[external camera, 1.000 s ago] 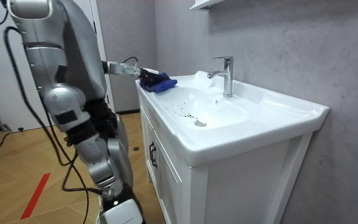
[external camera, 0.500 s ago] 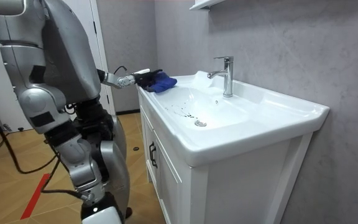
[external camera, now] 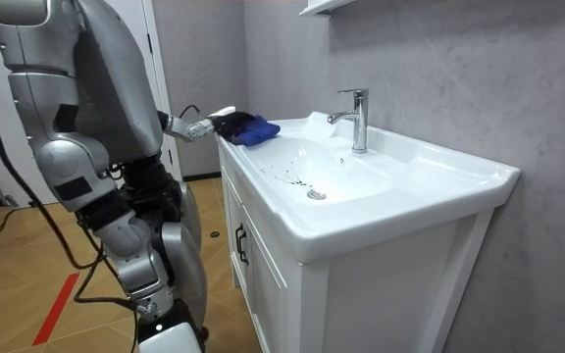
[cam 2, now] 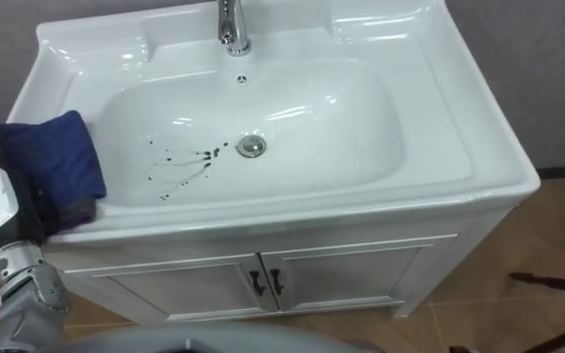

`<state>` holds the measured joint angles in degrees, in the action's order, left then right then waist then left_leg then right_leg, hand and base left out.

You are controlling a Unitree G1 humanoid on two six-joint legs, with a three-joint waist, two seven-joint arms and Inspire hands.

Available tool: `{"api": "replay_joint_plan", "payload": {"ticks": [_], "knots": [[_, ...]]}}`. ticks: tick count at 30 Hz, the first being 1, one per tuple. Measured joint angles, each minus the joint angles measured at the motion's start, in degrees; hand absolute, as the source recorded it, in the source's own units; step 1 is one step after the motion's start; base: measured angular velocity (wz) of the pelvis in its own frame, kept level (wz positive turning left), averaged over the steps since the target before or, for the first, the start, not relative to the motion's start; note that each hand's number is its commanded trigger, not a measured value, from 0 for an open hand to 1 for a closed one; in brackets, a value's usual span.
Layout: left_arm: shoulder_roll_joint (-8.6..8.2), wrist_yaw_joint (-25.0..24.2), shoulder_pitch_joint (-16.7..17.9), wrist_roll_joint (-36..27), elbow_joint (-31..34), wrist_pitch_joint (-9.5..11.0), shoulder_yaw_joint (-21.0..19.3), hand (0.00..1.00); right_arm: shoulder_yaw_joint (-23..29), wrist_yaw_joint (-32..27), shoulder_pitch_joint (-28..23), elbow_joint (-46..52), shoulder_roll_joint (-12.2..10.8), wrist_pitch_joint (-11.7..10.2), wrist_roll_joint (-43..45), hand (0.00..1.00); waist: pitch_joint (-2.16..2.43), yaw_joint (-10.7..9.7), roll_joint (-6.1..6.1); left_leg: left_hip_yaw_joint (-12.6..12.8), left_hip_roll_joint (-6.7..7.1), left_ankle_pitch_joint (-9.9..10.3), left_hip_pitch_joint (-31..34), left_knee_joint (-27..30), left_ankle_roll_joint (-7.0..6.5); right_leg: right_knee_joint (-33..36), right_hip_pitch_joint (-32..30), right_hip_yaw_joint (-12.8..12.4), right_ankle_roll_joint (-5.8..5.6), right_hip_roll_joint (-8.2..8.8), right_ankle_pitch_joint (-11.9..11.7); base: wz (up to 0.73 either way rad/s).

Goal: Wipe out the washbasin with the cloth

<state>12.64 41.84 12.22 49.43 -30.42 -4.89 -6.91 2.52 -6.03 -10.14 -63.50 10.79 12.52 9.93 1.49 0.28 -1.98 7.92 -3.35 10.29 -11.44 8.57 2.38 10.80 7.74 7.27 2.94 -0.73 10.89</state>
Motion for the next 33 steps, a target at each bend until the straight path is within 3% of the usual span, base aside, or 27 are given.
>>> {"api": "replay_joint_plan", "payload": {"ticks": [8, 13, 17, 23, 27, 33], "knots": [[1.78, 0.72, -0.2, 0.62, -0.05, -0.24, 0.38, 1.0, -0.07, 1.92, -0.02, 1.16, 0.02, 0.02, 1.86, 0.0, -0.09, -1.06, -0.42, 0.9, 0.13, 0.0, -0.05, -0.41, 0.0, -0.1, 0.04, -0.06, -0.2, 0.19, 0.09, 0.01], [2.02, 0.55, -0.2, 3.15, -0.04, -3.24, 1.01, 1.0, -0.02, 4.51, -0.51, 0.85, 0.36, 0.13, 2.21, 0.0, -0.15, -2.72, -1.36, 1.39, 0.27, 0.0, 0.0, -0.92, 0.0, -0.14, -0.04, 0.3, -0.34, 0.4, 0.18, 0.03], [2.48, -0.2, -0.2, 5.12, 0.02, -4.33, 1.62, 1.0, -0.02, 6.43, -0.08, 0.55, 0.56, 0.11, 2.12, 0.0, -0.27, -3.17, -1.91, 1.29, 0.26, -0.01, 0.65, -0.84, 0.0, 0.05, -0.73, 0.48, -0.29, 0.38, 0.24, 0.01], [2.73, -4.74, -0.2, 9.34, 2.42, -6.68, 1.9, 1.0, 0.0, 8.0, 0.59, -1.08, 0.56, 0.12, 1.87, 0.0, -0.27, -3.35, -1.96, 1.26, 0.23, -0.06, 1.01, -0.78, -0.02, 0.1, -0.94, 0.92, -0.2, 0.45, 0.51, 0.04], [3.34, -9.51, -0.23, 11.42, 5.86, -10.22, 3.53, 1.0, 0.25, 8.12, 1.28, -1.27, 0.67, 0.07, 1.7, 0.0, -0.28, -3.44, -2.05, 1.27, 0.25, -0.11, 1.66, -0.8, -0.06, 0.09, -1.76, 0.94, -0.21, 0.45, 0.37, 0.01], [4.09, -15.37, -0.17, 12.64, 9.03, -13.18, 4.96, 1.0, 1.11, 8.0, 1.25, -1.22, 0.84, 0.06, 1.13, 0.0, -0.66, -3.48, -2.69, 1.29, 0.29, -0.13, 1.87, -0.82, -0.08, 0.07, -1.83, 1.0, -0.27, 0.5, 0.34, 0.0]]}}
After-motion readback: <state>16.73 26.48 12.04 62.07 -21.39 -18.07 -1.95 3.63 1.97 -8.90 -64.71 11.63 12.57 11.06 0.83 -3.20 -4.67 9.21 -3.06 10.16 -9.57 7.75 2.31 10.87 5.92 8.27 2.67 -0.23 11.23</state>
